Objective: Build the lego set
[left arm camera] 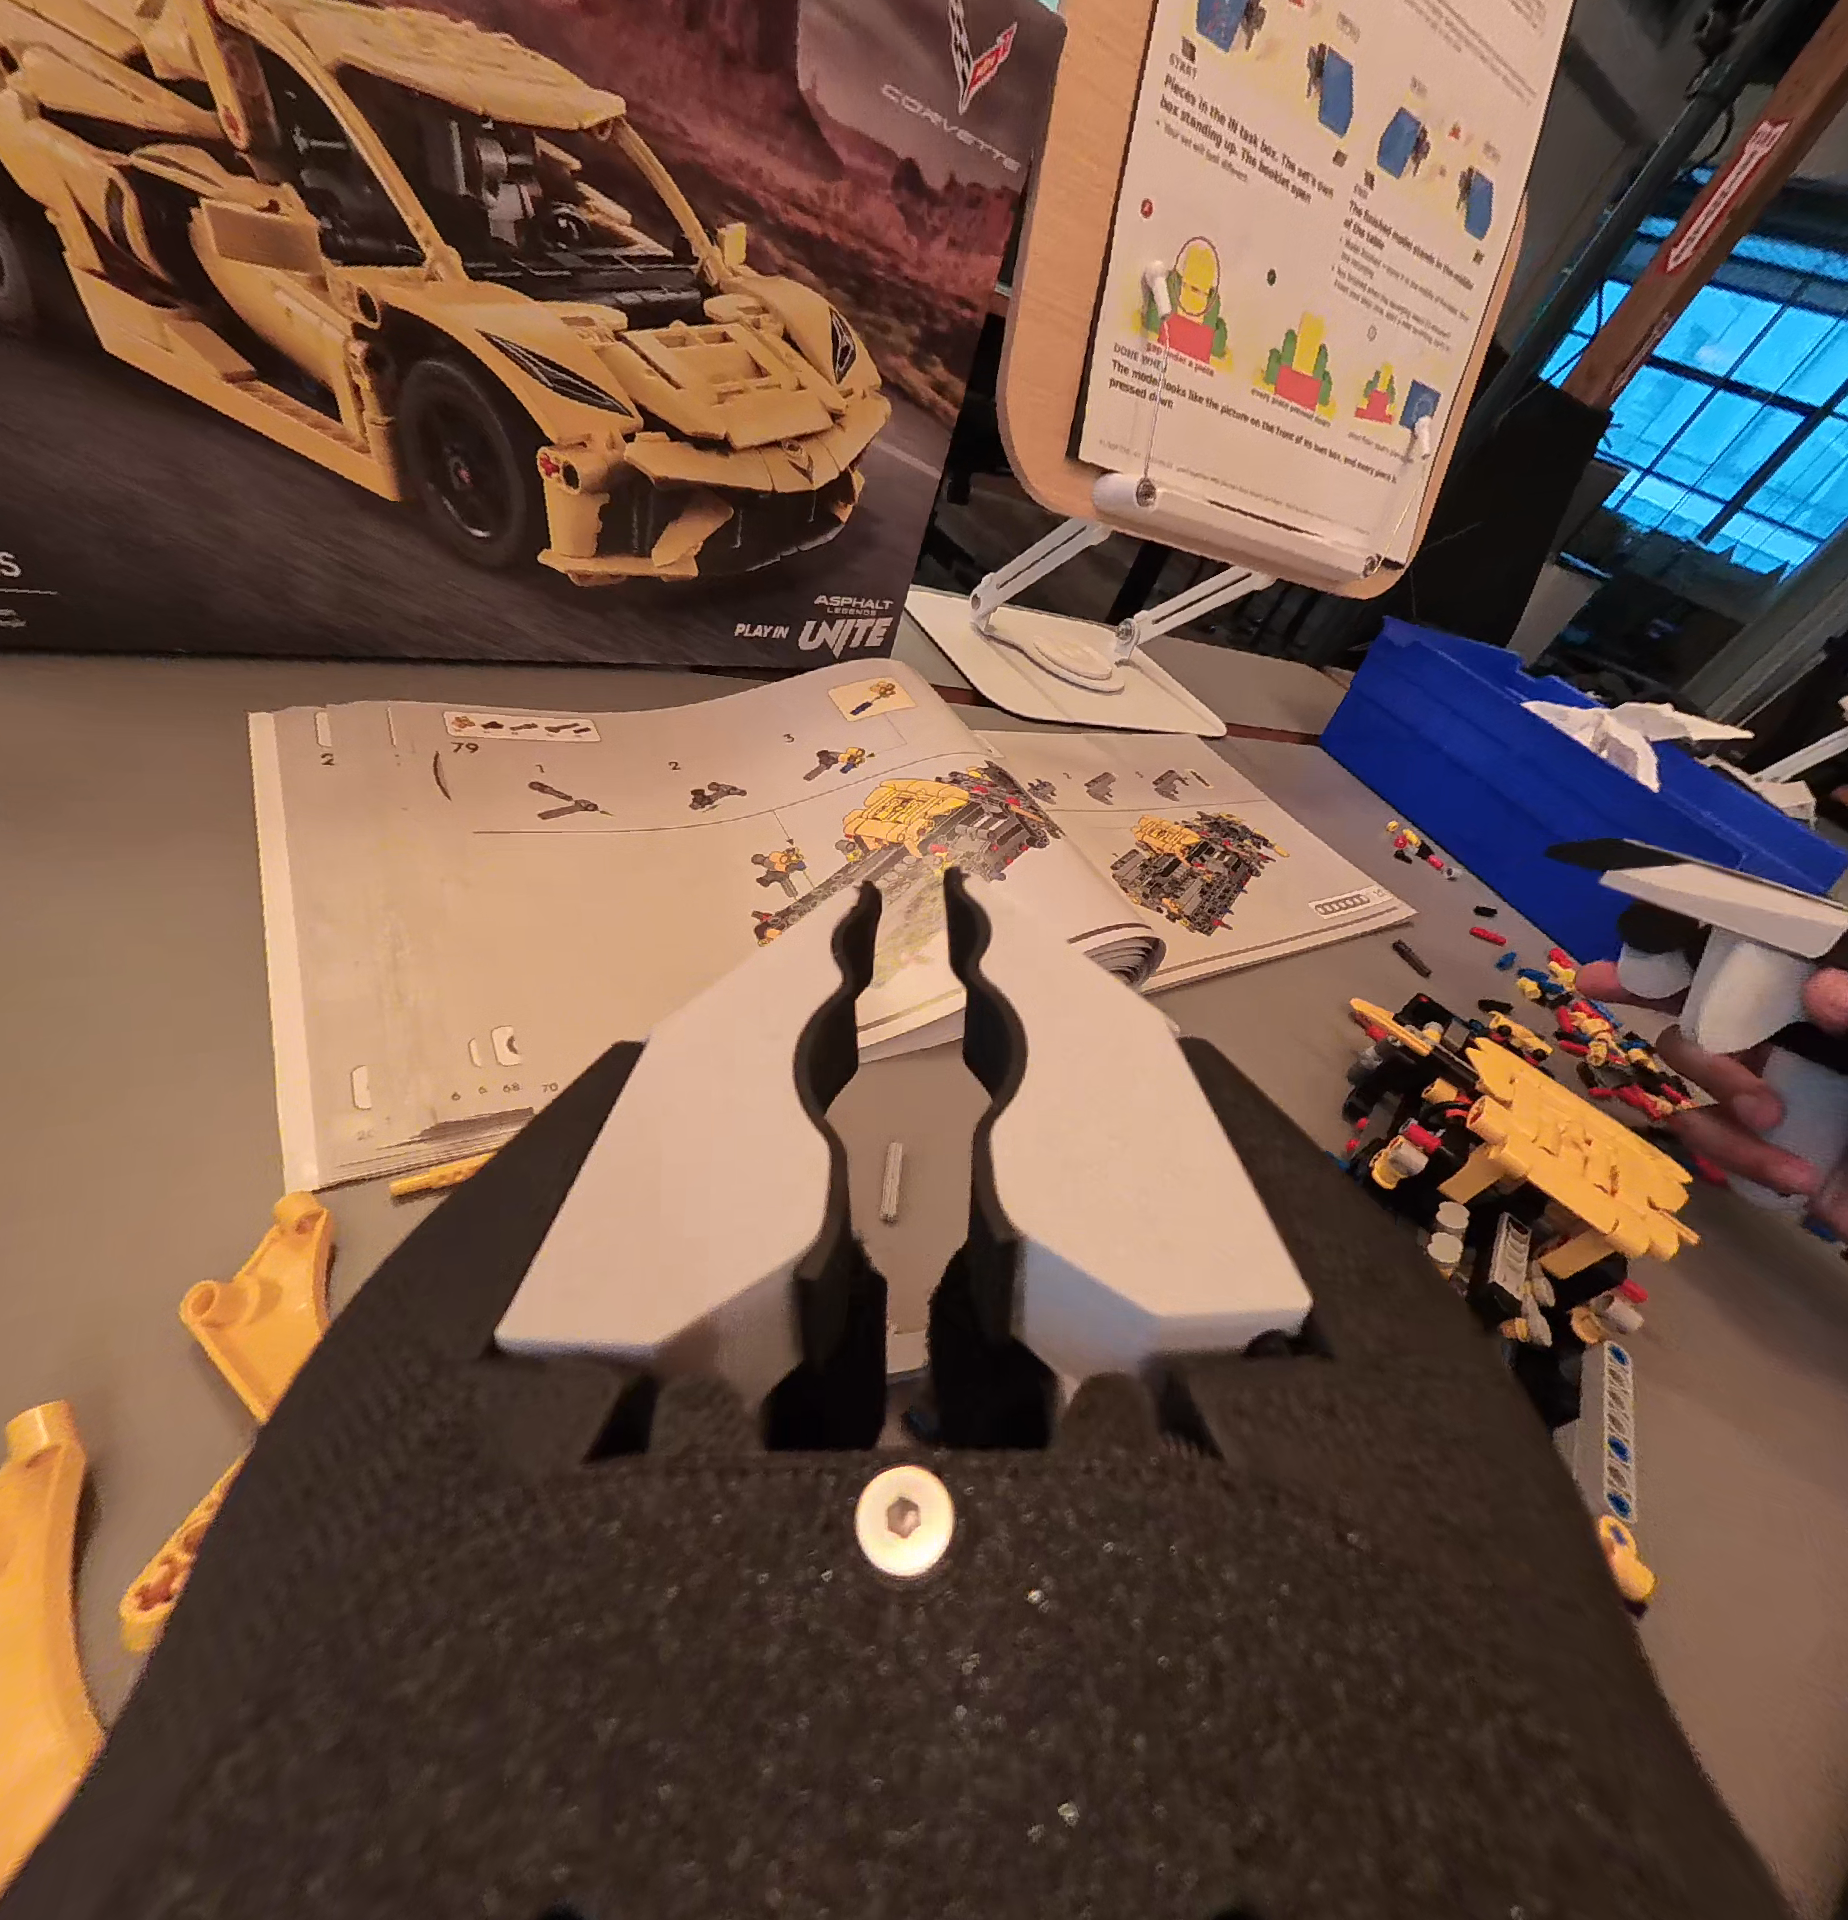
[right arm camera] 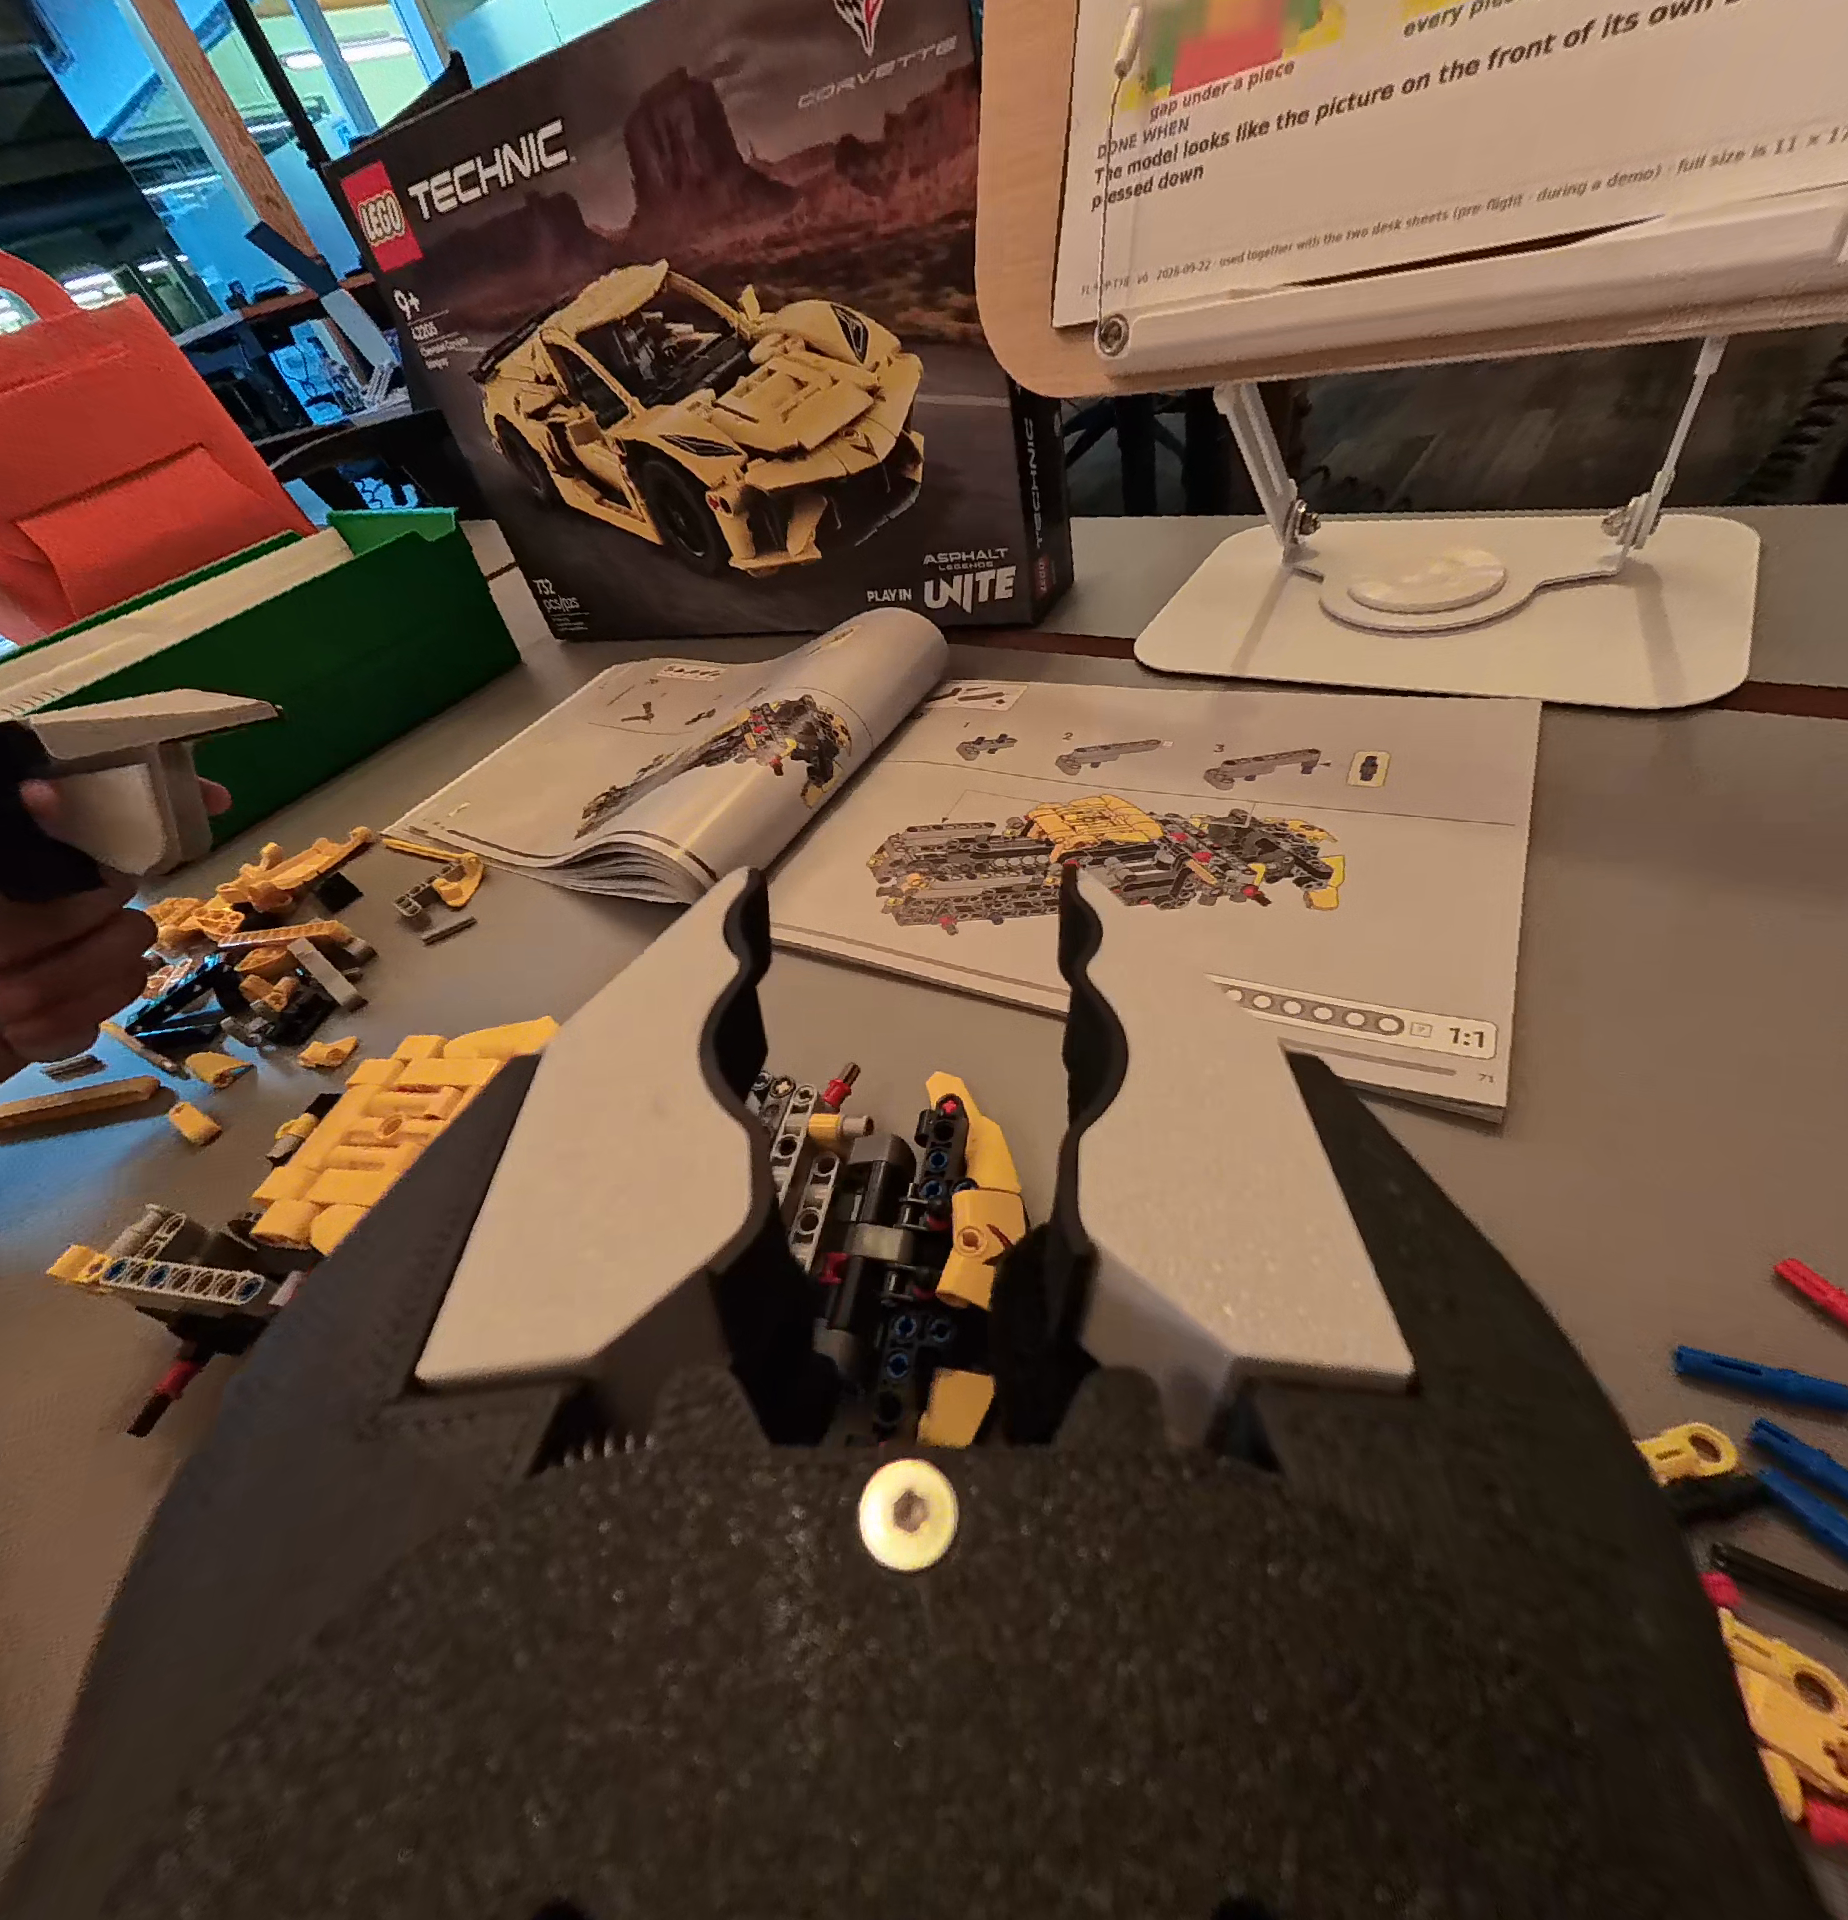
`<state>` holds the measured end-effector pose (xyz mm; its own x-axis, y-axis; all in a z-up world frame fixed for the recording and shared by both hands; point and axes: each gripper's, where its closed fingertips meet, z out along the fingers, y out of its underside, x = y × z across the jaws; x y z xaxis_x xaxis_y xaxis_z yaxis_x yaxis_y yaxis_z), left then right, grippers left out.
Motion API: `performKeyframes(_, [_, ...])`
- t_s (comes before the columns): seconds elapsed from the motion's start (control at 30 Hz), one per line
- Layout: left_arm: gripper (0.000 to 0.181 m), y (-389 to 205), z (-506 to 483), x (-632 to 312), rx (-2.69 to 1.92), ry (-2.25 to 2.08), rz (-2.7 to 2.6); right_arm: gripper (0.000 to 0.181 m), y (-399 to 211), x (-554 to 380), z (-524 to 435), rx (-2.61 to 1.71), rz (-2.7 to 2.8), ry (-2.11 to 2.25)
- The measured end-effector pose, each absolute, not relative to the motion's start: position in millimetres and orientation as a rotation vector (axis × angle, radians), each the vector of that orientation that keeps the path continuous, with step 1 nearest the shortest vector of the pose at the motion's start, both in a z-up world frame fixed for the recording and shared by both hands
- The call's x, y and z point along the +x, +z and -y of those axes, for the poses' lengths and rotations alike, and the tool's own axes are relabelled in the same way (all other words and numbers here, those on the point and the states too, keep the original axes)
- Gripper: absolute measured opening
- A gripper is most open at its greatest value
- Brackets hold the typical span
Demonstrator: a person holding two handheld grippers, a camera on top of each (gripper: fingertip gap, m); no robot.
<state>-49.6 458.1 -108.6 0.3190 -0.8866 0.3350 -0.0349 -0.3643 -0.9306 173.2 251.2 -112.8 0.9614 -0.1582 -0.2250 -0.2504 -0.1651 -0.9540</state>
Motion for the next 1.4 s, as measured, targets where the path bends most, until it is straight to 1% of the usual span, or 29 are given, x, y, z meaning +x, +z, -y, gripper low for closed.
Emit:
performKeyframes(0.17, [0.013,-109.4,-453.9,-47.4,-1.669,-1.183,-0.845,0.051,-113.7,179.3,-250.0,-1.742,-0.301,0.039])
performKeyframes(0.73, [0.013,-115.2,-456.5,-44.2,-1.661,-1.109,-0.883,0.052,-115.4,170.5,-253.9,-1.76,-0.261,0.068])
performKeyframes(1.4, [0.013,-113.8,-446.8,-40.6,-1.65,-1.142,-0.92,0.049,-118.9,175.9,-251.8,-1.77,-0.277,0.053])
